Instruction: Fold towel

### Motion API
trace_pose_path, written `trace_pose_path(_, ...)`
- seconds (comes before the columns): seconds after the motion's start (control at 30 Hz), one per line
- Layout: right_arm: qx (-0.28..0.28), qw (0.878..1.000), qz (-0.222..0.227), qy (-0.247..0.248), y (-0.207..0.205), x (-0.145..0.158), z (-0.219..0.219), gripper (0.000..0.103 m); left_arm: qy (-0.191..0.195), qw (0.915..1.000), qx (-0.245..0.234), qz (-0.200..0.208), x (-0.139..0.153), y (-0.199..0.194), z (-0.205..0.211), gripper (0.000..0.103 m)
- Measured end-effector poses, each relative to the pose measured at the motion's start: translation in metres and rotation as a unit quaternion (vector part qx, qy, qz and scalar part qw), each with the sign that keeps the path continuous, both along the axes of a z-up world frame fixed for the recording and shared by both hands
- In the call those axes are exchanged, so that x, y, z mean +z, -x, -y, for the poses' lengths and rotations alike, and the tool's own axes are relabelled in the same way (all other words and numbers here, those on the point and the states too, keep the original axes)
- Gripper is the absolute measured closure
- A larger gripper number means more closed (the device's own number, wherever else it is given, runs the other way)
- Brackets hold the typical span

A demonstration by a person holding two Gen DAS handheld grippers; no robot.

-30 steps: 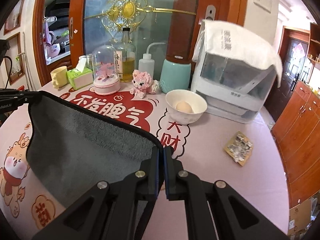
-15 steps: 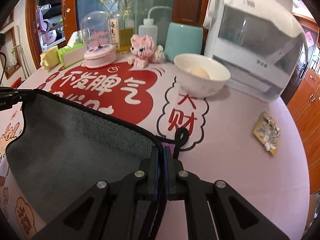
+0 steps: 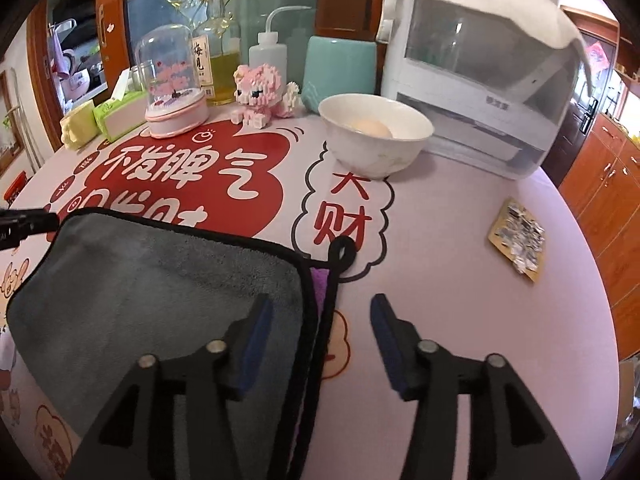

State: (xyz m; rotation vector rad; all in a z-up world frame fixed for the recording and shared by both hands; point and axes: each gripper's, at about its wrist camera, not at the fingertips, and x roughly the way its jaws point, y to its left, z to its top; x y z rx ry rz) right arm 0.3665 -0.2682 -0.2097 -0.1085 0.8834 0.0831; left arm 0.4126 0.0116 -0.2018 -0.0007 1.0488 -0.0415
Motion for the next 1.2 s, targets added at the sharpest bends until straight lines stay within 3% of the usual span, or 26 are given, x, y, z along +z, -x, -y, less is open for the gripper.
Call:
trace_pose_path(0.1, -0.003, 1.0, -0.006, -0.001, 0.012, 0.004, -0.003, 0.041, -0.005, 1.0, 0.004, 0.003, 0.005, 0.016, -0.002, 0.043)
trace_pose_path(0.27, -0.003, 1.0, -0.019, 0.003, 0.045, 0.007, -0.012, 0.037, -0.004, 1.0, 0.0, -0.003, 0.014, 0.051, -0.004, 0.04)
trace_pose_path(0.4, -0.003, 1.0, -0.019, 0.005, 0.075, 0.015, -0.019, 0.03, -0.004, 1.0, 0.002, -0.005, 0.026, 0.085, -0.007, 0.031)
trace_pose_path(0.7, -0.007, 0.999, -0.025, -0.019, 0.146, 0.039, -0.036, 0.025, 0.014, 0.9999, 0.0, -0.006, 0.05, 0.17, -0.027, 0.026)
trace_pose_path(0.87, -0.024, 0.998, -0.028, -0.044, 0.19, 0.049, -0.046, 0.02, 0.042, 0.9989, 0.012, -0.014, 0.06, 0.217, -0.046, 0.024)
trace_pose_path(1.2, -0.049, 0.997, -0.017, -0.054, 0.282, 0.073, -0.077, 0.006, 0.038, 0.9993, 0.003, 0.004, 0.083, 0.298, -0.071, 0.023)
